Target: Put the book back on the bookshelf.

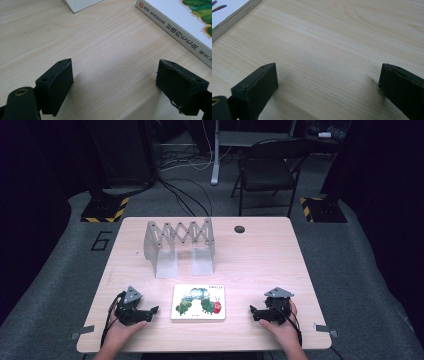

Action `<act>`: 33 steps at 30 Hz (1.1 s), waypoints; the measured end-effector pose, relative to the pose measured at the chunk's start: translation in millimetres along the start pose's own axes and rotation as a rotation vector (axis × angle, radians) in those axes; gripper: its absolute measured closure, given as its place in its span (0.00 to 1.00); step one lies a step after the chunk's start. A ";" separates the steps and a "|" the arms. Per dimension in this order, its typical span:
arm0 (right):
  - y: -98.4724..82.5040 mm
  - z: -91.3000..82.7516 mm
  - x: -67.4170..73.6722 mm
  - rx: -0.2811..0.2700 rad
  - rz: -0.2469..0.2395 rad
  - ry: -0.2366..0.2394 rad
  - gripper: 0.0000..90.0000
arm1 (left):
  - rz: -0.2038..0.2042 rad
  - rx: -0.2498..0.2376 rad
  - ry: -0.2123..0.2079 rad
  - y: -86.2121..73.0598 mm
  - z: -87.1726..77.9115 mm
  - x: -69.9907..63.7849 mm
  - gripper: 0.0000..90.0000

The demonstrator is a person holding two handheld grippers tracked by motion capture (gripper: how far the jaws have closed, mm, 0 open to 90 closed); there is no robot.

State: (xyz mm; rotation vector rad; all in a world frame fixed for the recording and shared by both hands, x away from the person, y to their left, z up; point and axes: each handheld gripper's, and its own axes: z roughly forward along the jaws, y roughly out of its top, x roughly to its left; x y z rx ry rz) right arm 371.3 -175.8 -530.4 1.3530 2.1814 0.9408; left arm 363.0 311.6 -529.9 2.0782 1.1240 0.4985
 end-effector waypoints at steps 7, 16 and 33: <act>0.5 0.5 1.8 0.002 0.018 -0.021 0.02 | -0.017 -0.001 0.018 -1.2 -1.9 -4.4 0.18; -0.2 -4.3 3.0 -0.009 0.019 -0.029 0.19 | -0.066 -0.007 0.008 -1.3 -4.7 -6.7 0.21; 33.9 -16.0 22.8 0.054 0.023 0.030 0.50 | -0.186 0.040 -0.037 21.6 -16.6 -1.4 0.39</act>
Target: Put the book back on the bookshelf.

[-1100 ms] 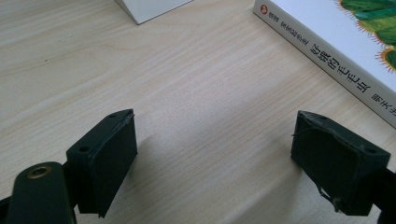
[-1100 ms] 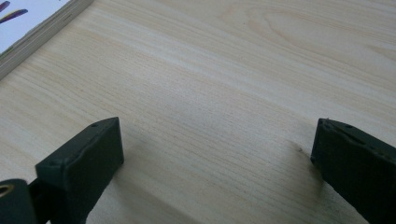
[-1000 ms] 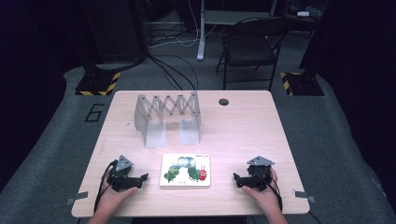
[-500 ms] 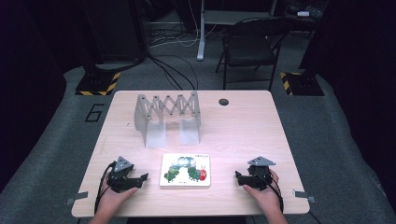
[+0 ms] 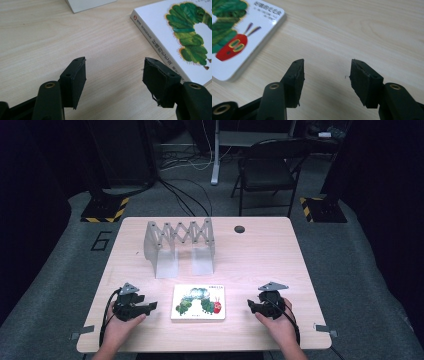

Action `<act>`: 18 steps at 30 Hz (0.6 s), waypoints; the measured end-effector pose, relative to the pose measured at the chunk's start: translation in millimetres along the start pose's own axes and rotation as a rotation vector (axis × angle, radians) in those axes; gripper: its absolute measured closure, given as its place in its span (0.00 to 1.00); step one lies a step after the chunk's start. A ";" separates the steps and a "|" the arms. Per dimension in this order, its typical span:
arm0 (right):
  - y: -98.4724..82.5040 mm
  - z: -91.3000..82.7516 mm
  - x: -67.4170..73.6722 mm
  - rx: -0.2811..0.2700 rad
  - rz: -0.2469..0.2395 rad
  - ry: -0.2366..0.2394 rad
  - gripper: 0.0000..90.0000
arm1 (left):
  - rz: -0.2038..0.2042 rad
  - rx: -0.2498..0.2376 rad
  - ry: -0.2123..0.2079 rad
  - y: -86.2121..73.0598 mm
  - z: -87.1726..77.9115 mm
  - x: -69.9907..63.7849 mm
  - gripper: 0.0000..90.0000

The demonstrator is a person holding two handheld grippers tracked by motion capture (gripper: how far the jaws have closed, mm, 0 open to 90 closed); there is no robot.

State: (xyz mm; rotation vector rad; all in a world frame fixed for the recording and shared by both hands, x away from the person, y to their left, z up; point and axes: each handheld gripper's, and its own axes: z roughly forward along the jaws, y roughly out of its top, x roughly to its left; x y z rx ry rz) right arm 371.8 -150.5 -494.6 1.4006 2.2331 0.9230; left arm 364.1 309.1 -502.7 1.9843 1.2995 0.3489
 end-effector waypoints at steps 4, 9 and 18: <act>17.3 0.2 9.4 -0.009 0.003 0.062 0.53 | -0.020 -0.030 -0.019 11.8 -5.4 -0.9 0.39; 38.2 0.1 24.4 -0.018 -0.028 0.068 0.51 | -0.013 -0.054 -0.042 26.0 -6.5 -8.7 0.44; 52.6 10.6 37.3 -0.021 -0.066 0.103 0.50 | 0.022 -0.058 -0.102 27.0 0.4 -30.1 0.45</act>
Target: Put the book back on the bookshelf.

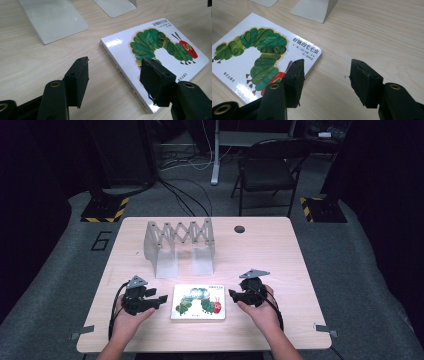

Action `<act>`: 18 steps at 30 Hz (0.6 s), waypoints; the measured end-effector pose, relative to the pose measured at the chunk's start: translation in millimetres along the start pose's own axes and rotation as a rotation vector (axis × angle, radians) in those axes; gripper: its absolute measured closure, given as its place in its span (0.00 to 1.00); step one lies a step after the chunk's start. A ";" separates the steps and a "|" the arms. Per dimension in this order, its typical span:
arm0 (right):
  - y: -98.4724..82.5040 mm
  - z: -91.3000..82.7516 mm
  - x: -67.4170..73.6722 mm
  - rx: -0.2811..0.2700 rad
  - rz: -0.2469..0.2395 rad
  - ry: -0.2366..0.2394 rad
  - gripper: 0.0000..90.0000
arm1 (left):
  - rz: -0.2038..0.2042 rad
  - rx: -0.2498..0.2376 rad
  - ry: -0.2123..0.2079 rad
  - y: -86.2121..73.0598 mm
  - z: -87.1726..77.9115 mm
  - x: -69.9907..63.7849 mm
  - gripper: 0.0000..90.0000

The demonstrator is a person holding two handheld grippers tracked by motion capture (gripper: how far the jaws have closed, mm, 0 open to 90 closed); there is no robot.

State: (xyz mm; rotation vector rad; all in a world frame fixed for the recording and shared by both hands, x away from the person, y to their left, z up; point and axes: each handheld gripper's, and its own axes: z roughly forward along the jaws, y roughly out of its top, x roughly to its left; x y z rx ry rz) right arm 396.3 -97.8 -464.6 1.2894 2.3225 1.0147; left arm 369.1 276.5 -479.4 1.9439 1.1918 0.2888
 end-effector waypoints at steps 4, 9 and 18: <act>0.9 9.1 4.5 0.030 0.023 0.006 0.51 | 0.004 0.004 -0.007 -5.0 3.6 -2.9 0.44; 0.8 15.6 8.7 0.032 0.039 0.015 0.52 | -0.023 -0.024 -0.021 -12.0 8.1 -8.6 0.43; 1.5 23.4 11.5 0.027 0.061 0.036 0.52 | -0.034 -0.010 -0.038 -16.9 14.1 -16.9 0.43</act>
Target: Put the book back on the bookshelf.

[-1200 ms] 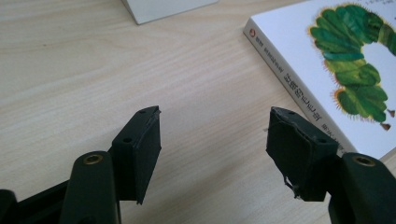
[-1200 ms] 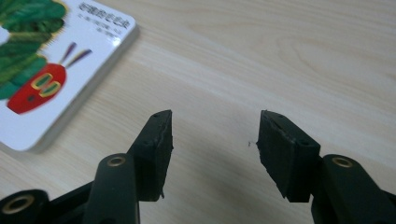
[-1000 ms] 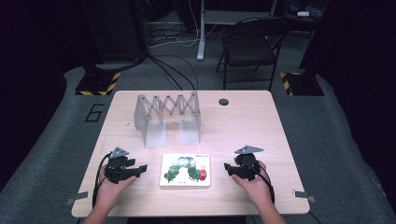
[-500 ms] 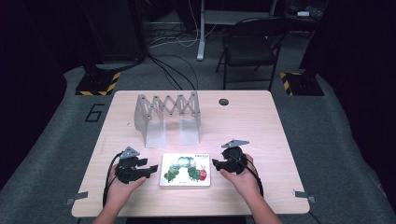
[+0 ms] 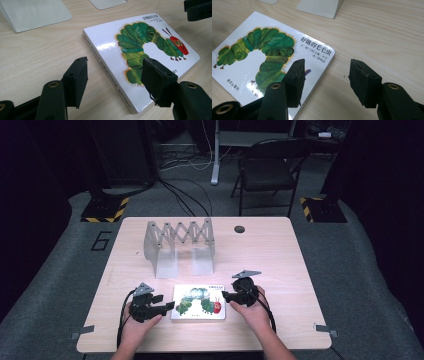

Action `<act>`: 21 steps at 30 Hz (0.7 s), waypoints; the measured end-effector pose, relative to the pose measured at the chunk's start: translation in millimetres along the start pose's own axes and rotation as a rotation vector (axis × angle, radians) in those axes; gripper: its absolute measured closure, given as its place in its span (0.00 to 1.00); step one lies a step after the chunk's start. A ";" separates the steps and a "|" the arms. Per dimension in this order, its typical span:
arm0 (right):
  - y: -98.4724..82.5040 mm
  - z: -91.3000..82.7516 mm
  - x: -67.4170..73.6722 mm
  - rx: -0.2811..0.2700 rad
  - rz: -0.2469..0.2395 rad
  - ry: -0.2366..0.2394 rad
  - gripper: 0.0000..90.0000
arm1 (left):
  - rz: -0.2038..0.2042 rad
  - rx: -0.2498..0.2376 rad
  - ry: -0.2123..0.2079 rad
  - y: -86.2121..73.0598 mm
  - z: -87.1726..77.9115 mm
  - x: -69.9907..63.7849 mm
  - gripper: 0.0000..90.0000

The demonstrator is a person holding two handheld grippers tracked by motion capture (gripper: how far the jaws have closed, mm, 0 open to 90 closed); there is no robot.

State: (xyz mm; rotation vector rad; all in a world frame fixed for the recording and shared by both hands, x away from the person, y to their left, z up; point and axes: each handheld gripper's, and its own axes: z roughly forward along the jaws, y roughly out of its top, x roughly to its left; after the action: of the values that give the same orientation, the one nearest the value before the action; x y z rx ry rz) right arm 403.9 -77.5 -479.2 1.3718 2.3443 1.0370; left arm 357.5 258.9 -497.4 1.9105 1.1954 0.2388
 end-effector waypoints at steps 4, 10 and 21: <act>1.1 5.7 -2.3 -0.002 0.018 0.021 0.52 | -0.004 0.002 -0.007 -2.2 6.8 -4.5 0.43; 1.2 16.8 -4.4 0.035 0.096 0.082 0.57 | 0.014 0.023 -0.013 -6.7 15.4 -9.5 0.42; 1.6 35.7 -2.1 0.066 0.105 0.102 0.53 | 0.018 0.053 -0.026 -13.1 23.9 -11.5 0.39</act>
State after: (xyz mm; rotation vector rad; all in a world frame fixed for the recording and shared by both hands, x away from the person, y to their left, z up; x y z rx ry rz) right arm 424.6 -62.5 -504.2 1.5147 2.4226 1.0916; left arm 356.1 238.6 -518.9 1.9657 1.1778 0.1929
